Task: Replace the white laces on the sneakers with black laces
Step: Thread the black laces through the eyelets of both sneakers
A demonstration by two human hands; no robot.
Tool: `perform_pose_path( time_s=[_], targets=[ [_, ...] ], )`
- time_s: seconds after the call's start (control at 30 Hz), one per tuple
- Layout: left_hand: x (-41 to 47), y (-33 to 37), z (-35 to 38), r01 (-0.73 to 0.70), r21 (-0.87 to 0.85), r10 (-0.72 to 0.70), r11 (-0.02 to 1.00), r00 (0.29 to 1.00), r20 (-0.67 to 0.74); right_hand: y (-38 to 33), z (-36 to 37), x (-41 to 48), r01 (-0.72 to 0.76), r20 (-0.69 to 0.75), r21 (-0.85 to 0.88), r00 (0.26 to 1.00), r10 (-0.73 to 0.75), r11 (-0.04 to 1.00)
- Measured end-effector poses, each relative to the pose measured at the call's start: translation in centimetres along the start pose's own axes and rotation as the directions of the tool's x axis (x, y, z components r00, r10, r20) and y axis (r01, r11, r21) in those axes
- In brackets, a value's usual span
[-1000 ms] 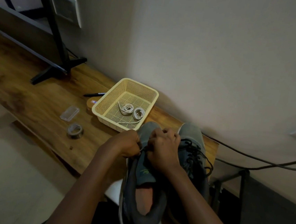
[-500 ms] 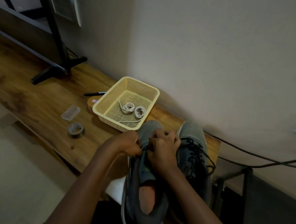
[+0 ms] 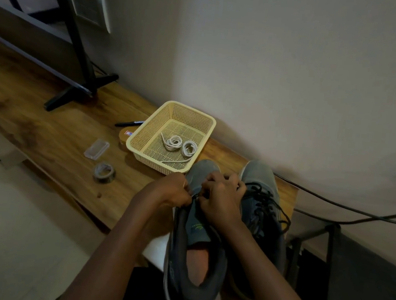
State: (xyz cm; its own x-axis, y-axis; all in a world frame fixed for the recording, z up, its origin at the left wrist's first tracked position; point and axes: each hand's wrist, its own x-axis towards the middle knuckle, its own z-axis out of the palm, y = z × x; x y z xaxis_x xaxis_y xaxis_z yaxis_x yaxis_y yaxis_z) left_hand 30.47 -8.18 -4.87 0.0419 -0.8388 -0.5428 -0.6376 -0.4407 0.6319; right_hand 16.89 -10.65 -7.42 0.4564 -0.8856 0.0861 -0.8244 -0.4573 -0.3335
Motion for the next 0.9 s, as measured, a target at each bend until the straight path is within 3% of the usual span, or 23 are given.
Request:
perform_pose_path(
  time_s=[0.17,0.3,0.4,0.53,0.63,0.73,0.9],
  targets=[
    [-0.1,0.4,0.1,0.001,0.048,-0.002,0.999,1.0,0.006,-0.3,0.6,0.0,0.072,0.016,-0.084,0.997,-0.07,0.994],
    [0.0,-0.1,-0.3,0.029,-0.109,-0.03,0.994,1.0,-0.006,-0.2,-0.3,0.2,0.059,0.06,-0.083,0.997,-0.054,0.995],
    [0.0,-0.7,-0.6,0.015,-0.195,-0.035,0.981,0.994,-0.103,0.3,-2.7,0.7,0.026,0.079,-0.114,0.997,-0.017,0.993],
    [0.2,-1.2,-0.8,-0.014,-0.163,-0.018,0.987,0.981,-0.195,1.7,-6.0,0.0,-0.107,-0.069,-0.107,0.993,0.1,0.988],
    [0.2,-0.9,-0.5,-0.022,-0.093,0.005,0.995,0.983,-0.186,1.3,-6.1,-1.4,-0.121,0.002,-0.127,0.992,0.123,0.985],
    [0.0,-0.2,0.0,-0.002,-0.061,-0.012,0.998,0.974,-0.226,0.0,-5.1,-2.5,-0.091,0.102,-0.268,0.987,0.122,0.959],
    [-0.1,0.4,0.3,-0.007,-0.03,-0.001,1.0,0.962,-0.273,-0.1,-4.6,-3.1,-0.112,0.13,-0.312,0.979,0.159,0.943]
  ],
)
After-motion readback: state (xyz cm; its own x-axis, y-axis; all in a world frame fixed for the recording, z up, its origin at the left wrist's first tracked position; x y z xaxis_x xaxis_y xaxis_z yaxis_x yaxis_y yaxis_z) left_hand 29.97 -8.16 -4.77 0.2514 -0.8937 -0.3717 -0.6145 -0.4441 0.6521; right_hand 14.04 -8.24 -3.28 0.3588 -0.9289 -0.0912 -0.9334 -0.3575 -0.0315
